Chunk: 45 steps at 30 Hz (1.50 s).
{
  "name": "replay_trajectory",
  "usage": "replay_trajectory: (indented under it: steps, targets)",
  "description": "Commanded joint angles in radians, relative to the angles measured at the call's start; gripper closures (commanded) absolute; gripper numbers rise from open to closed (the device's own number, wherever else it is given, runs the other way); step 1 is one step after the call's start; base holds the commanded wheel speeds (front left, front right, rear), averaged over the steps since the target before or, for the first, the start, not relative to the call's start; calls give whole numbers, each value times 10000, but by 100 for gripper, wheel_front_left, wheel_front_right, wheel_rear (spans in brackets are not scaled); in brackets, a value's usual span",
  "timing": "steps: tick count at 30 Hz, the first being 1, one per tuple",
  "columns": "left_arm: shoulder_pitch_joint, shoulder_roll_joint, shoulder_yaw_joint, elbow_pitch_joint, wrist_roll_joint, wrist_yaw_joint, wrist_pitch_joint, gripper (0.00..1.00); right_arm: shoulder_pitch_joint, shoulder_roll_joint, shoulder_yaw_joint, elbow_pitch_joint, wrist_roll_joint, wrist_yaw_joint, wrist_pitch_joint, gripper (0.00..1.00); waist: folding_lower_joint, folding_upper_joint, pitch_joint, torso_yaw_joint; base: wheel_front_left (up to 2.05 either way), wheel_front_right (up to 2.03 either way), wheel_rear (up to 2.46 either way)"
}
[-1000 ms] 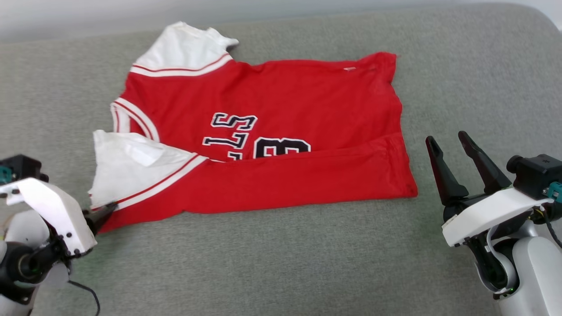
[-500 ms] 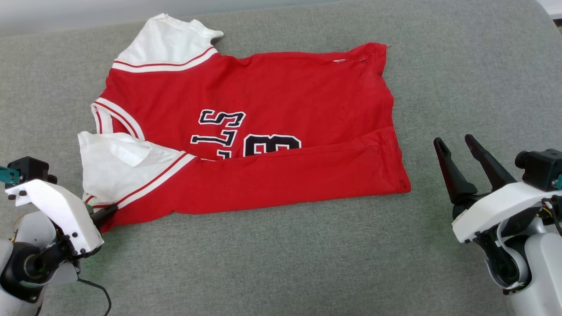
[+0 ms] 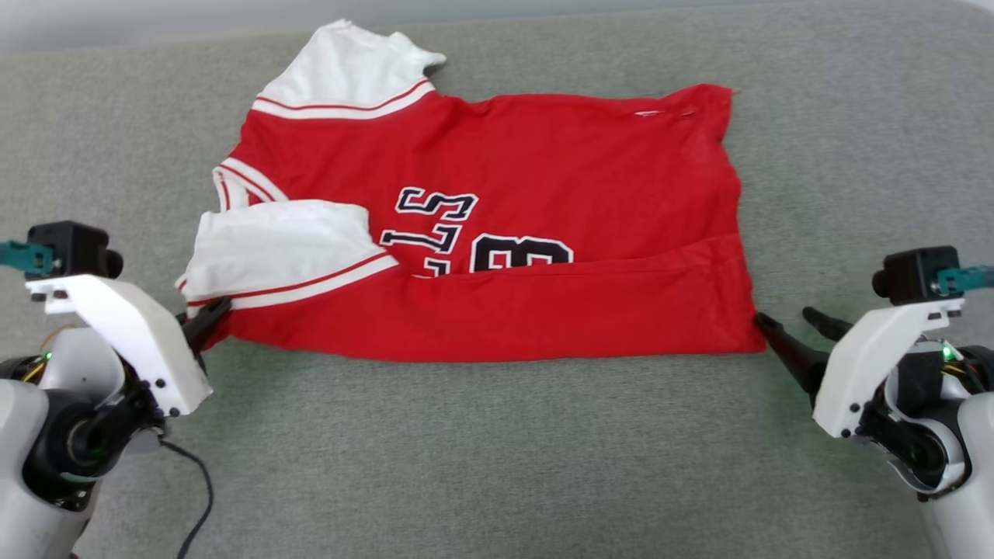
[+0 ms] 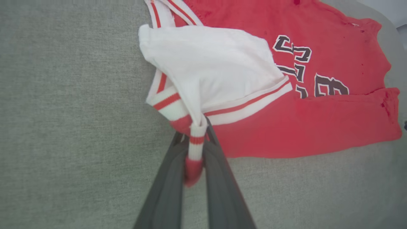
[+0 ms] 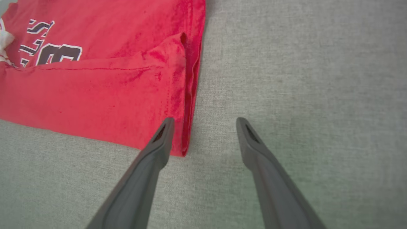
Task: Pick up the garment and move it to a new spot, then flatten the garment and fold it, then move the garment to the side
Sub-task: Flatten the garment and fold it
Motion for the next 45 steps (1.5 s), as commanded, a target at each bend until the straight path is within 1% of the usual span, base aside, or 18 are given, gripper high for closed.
replay_trajectory:
  steps: [1, 5, 7, 9, 10, 11, 18, 23, 28, 34, 40, 45]
  targets:
    - [-143, -91, -60, -165, 65, 68, -67, 100, -206, 44, 85, 103, 72, -8, 351, 0, 0, 0, 139, 174, 0, 0, 0]
    - [-299, -201, -159, -404, 177, 72, -96, 100, -457, 201, 343, 532, 145, -6, 1094, 0, 0, 0, 309, 396, 0, 0, 0]
    - [-281, -247, -196, -409, 230, 55, -167, 100, -570, 250, 585, 770, 46, -6, 1289, 0, 0, 0, 360, 463, 0, 0, 0]
    - [-264, -262, -201, -392, 254, 53, -196, 100, -632, 395, 816, 934, 189, -5, 1404, 0, 0, 0, 399, 507, 0, 0, 0]
    - [-243, -277, -210, -372, 263, 60, -221, 100, -658, 408, 922, 987, 220, -5, 1416, 63, 0, 0, 412, 523, 0, 0, 0]
    - [-229, -284, -218, -361, 247, 59, -234, 100, -678, 445, 996, 1029, 324, -3, 1441, 100, 0, 0, 427, 539, 0, 0, 0]
    - [-237, -319, -226, -258, 245, 4, -341, 100, -1099, 70, 1140, 922, 432, -8, 1146, 100, 0, 0, 379, 559, 0, 0, 0]
    - [22, -440, -254, -149, 177, -155, -520, 100, -1084, -180, 1179, 697, 535, -6, 976, 100, 0, 0, -46, 552, 0, 0, 0]
    - [505, -461, -279, -142, 140, -148, -712, 100, -717, -363, 1244, 465, 582, -6, 969, 100, 0, 0, -675, 552, 0, 0, 0]
    - [1416, -375, -177, -388, 85, 5, -1073, 100, -43, -496, 1165, 70, 648, -6, 1095, 100, 0, 0, -1376, 624, 0, 0, 0]
    - [2798, -259, -99, -965, -33, 425, -1421, 100, 963, -507, 956, -537, 595, -6, 1328, 100, 0, 0, -1895, 681, 0, 0, 0]
    - [4015, -458, -77, -1194, -401, 711, -1590, 100, 2000, -358, 533, -954, 514, -8, 1673, 100, 0, 0, -2045, 760, 0, 0, 0]
